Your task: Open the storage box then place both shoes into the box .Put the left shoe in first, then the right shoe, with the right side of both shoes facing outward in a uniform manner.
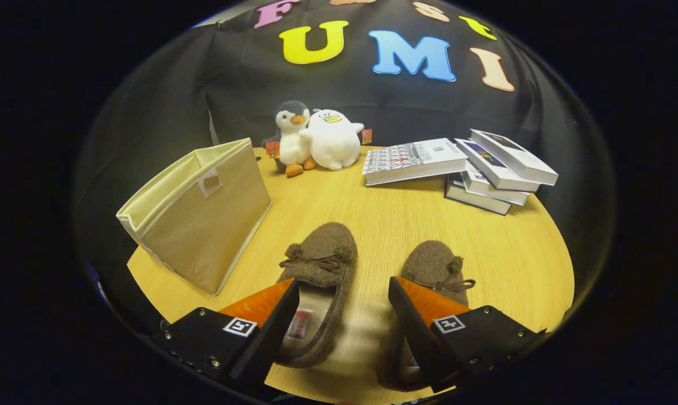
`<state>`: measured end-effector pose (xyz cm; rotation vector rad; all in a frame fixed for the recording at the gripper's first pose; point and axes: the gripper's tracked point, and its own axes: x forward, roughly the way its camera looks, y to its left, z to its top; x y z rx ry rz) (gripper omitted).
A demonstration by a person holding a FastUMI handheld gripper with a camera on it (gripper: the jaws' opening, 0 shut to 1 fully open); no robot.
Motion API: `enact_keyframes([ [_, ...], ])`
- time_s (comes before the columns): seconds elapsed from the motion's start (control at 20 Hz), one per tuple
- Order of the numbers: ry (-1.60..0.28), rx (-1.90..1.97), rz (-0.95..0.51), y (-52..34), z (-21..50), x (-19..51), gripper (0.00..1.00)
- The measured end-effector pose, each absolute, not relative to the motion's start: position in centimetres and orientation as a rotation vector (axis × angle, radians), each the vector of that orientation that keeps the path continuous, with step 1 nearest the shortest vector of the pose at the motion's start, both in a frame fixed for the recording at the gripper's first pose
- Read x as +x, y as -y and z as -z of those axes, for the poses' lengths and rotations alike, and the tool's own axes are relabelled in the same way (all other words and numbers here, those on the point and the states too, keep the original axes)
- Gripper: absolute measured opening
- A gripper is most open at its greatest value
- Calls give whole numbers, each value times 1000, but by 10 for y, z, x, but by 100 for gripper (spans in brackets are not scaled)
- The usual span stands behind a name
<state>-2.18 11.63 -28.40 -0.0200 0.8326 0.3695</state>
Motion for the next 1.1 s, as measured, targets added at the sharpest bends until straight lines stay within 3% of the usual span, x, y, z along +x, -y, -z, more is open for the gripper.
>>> enact_keyframes([
  [0.35, -935, -35, -379, -122, 317, -23, 95],
  [0.4, -953, -30, -380, -123, 321, -23, 75],
  [0.45, -977, -22, -384, -127, 327, -25, 68],
  [0.55, -1001, -6, -384, -130, 330, -23, 67],
  [0.65, -1009, 5, -375, -132, 334, -24, 25],
  [0.7, -1013, 0, -379, -133, 335, -23, 30],
  [0.85, -995, -13, -338, -123, 336, -16, 30],
  [0.9, -1013, 11, -329, -124, 338, -17, 2],
  [1.1, -1035, 50, -301, -122, 329, -25, 2],
])
